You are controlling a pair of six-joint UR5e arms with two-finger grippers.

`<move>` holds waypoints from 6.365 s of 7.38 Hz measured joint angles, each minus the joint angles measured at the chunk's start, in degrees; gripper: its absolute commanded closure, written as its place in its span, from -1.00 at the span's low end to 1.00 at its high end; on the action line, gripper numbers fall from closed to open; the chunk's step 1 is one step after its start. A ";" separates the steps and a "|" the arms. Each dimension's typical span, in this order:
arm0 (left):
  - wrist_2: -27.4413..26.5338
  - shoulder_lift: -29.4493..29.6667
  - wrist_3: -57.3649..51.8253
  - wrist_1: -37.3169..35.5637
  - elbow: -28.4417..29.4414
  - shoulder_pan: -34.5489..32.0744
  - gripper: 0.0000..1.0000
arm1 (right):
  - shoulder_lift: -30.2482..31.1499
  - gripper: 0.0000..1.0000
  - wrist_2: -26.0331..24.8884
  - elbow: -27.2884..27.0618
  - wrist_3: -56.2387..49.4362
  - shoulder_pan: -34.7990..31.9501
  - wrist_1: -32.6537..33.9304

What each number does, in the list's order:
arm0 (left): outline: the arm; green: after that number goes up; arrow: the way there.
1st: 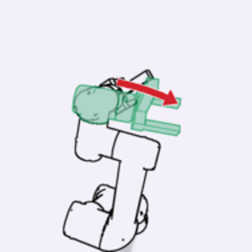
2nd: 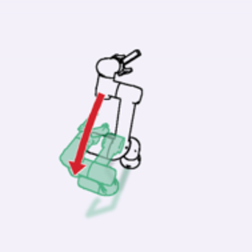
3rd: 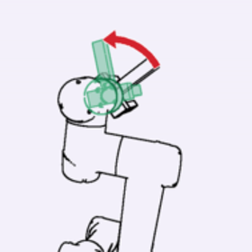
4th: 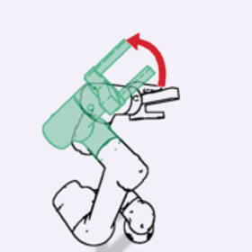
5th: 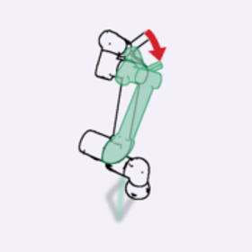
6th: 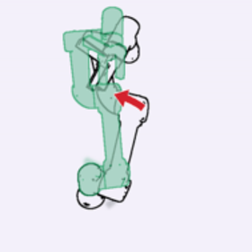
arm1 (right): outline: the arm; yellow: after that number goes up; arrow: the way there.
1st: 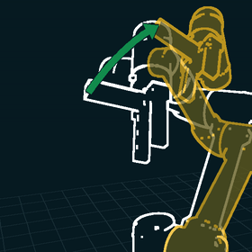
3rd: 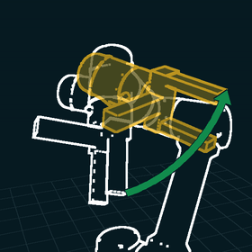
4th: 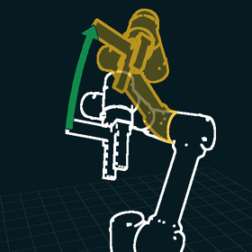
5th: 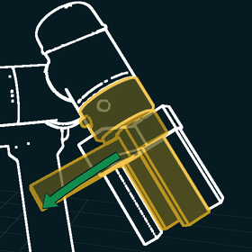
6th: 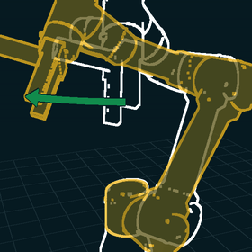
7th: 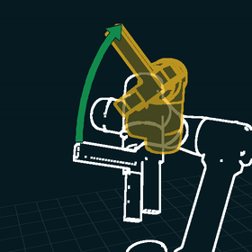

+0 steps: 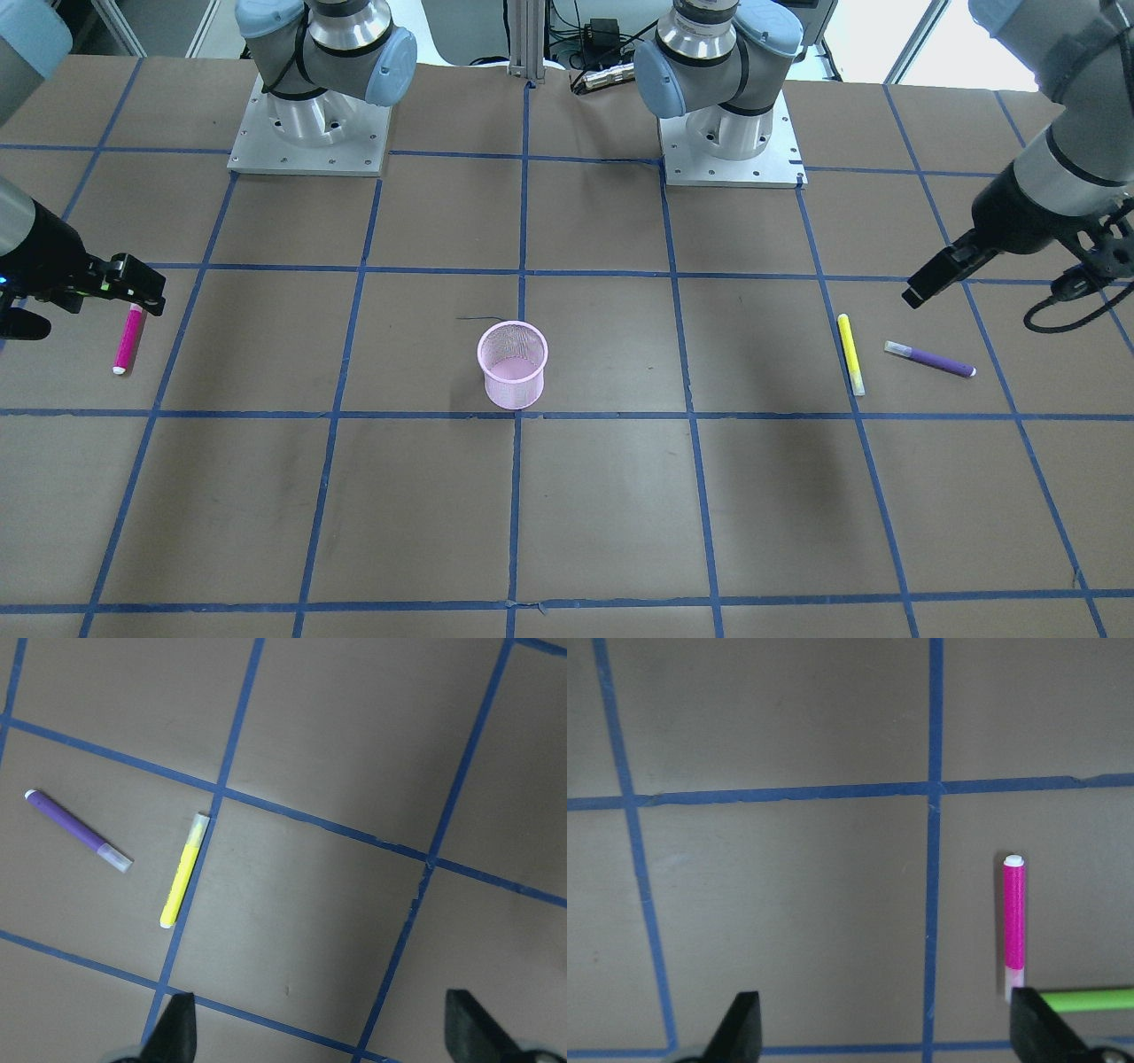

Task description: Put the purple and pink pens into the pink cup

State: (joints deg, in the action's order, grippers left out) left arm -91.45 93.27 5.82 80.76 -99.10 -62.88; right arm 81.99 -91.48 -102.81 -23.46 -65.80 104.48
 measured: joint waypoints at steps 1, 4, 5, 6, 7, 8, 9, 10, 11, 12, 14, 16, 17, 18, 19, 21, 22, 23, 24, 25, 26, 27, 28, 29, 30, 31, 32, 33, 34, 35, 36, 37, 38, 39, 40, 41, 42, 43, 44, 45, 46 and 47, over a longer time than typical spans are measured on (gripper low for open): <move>-0.05 1.78 -0.08 -2.31 -1.50 3.42 -1.00 | -1.40 -0.99 -0.06 -4.81 -4.74 3.34 7.96; -0.20 8.33 -1.15 -7.66 -2.46 9.80 -1.00 | -6.84 -0.70 -0.16 -13.06 -11.78 8.67 21.28; -0.24 10.62 -1.64 -10.03 -2.48 11.46 -1.00 | -8.24 -0.71 -0.14 -13.50 -13.37 9.29 22.38; -0.30 12.73 -1.89 -11.97 -2.50 12.42 -0.97 | -9.56 -0.69 -0.07 -13.63 -14.51 9.71 23.19; -0.33 14.57 -1.99 -13.25 -2.50 13.22 -0.96 | -10.46 -0.51 -0.06 -13.69 -15.02 9.89 23.69; -0.27 16.19 -2.02 -14.08 -2.50 14.32 -0.82 | -10.89 -0.28 -0.07 -13.69 -15.20 9.97 23.93; -0.13 17.68 -1.96 -14.75 -2.50 15.51 -0.80 | -11.11 0.06 -0.13 -13.61 -15.29 10.02 24.06; -0.01 19.05 -1.66 -15.53 -2.50 16.21 -0.56 | -11.22 0.70 -0.21 -13.47 -15.35 10.05 24.09; 0.09 20.34 -1.33 -16.65 -2.50 16.49 -0.56 | -11.28 0.92 -0.23 -13.37 -15.37 10.07 24.10; 0.19 21.67 -1.17 -18.26 -2.50 16.57 -0.52 | -11.34 1.00 -0.21 -13.33 -15.38 10.07 24.16; 0.43 23.82 0.14 -20.75 -2.47 16.56 0.03 | -11.33 1.00 -0.82 -13.11 -15.26 10.07 24.52; 0.57 24.47 1.99 -21.09 -2.44 16.46 0.98 | -10.70 1.00 -1.56 -12.51 -13.58 9.89 24.29; 0.60 24.48 2.33 -20.88 -2.43 16.42 1.00 | -9.82 1.00 -0.68 -11.73 -12.07 9.39 24.08; 0.58 24.49 2.46 -20.62 -2.41 16.38 1.00 | -7.78 1.00 2.04 -11.06 -10.88 7.82 24.06; 0.59 24.47 2.48 -20.41 -2.39 16.35 1.00 | -5.29 1.00 5.15 -10.74 -7.70 4.42 24.67; 0.47 24.12 2.37 -20.18 -2.43 16.10 1.00 | -2.75 1.00 9.19 -10.75 0.71 -6.34 31.59; 0.43 23.84 2.10 -20.12 -2.42 16.01 1.00 | -2.43 1.00 10.42 -10.84 3.85 -12.75 37.59; 0.40 23.65 1.80 -20.07 -2.41 15.93 1.00 | -2.33 1.00 10.65 -10.88 8.74 -19.07 43.07; 0.40 23.31 1.26 -20.05 -2.36 15.75 1.00 | -2.31 1.00 9.75 -10.96 14.29 -24.75 48.43; 0.37 22.91 0.00 -19.96 -2.16 15.39 1.00 | -2.29 1.00 6.87 -11.14 18.82 -30.31 54.58; 0.31 22.54 -1.62 -19.76 -1.86 14.88 1.00 | -2.28 1.00 3.02 -11.58 23.54 -35.24 60.05; 0.28 22.46 -2.68 -19.61 -1.71 14.54 0.09 | -2.28 1.00 -1.06 -12.34 29.03 -39.73 64.45; 0.30 22.75 -3.18 -19.58 -1.78 14.45 -0.50 | -2.34 1.00 -4.38 -13.18 33.01 -43.39 67.51; 0.35 23.20 -3.23 -19.63 -2.02 14.47 -0.62 | -2.52 1.00 -7.22 -13.89 36.72 -46.31 69.53; 0.38 23.57 -3.10 -19.68 -2.20 14.55 -0.63 | -2.78 1.00 -9.36 -14.49 40.07 -48.29 70.51; 0.37 23.86 -2.97 -19.71 -2.28 14.65 -0.63 | -2.96 1.00 -10.34 -15.24 42.67 -49.34 71.09; 0.31 24.04 -2.91 -19.70 -2.33 14.72 -0.62 | -3.11 1.00 -10.69 -16.33 44.83 -49.79 71.86; 0.26 24.11 -2.91 -19.67 -2.41 14.76 -0.60 | -3.69 1.00 -10.85 -17.61 45.99 -49.96 73.80; 0.19 24.21 -2.92 -19.63 -2.45 14.81 -0.45 | -4.95 1.00 -11.12 -18.45 46.50 -50.01 76.71; 0.06 24.35 -2.92 -19.61 -2.51 14.86 -0.30 | -6.75 1.00 -11.56 -18.77 46.70 -50.03 79.98; -0.06 24.44 -2.92 -19.60 -2.67 14.88 -0.26 | -8.20 1.00 -11.88 -18.84 46.73 -50.04 82.38; -0.11 24.47 -2.91 -19.59 -2.97 14.89 -0.19 | -9.08 1.00 -12.04 -18.88 46.73 -50.04 83.61; -0.12 24.52 -2.84 -19.59 -3.32 14.89 -0.08 | -9.68 0.89 -12.11 -18.90 46.71 -50.04 84.06; -0.13 24.56 -2.85 -19.59 -3.57 14.89 0.63 | -10.40 0.62 -12.09 -18.91 46.75 -50.04 84.32; -0.06 24.69 -3.05 -19.63 -3.63 14.89 1.00 | -11.08 0.43 -11.98 -18.94 46.82 -50.04 84.57; 0.01 24.89 -3.30 -19.64 -3.52 14.88 1.00 | -11.43 -0.25 -11.78 -18.98 46.93 -50.04 84.65; -0.01 25.00 -3.44 -19.63 -3.29 14.92 1.00 | -11.59 -0.90 -11.56 -18.98 47.00 -50.05 84.67; 0.07 24.93 -3.51 -19.58 -3.11 14.85 1.00 | -11.64 -1.00 -11.43 -18.81 46.77 -50.04 84.63; 0.06 24.37 -3.53 -19.53 -2.96 14.54 1.00 | -11.57 -1.00 -11.34 -18.23 46.03 -49.97 84.04; 0.18 23.46 -3.53 -19.62 -2.42 13.77 1.00 | -11.11 -1.00 -11.22 -16.96 44.88 -49.77 81.49; 0.33 22.66 -3.50 -19.78 -1.26 12.07 1.00 | -10.20 -1.00 -10.91 -14.61 43.20 -49.25 76.11; 0.17 21.69 -3.36 -19.88 0.65 9.21 1.00 | -8.91 -1.00 -10.23 -10.50 41.34 -48.32 67.05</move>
State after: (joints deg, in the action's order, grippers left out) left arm -91.28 114.95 2.47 60.89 -98.46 -53.67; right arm 73.09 -101.71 -113.31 17.88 -114.11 171.53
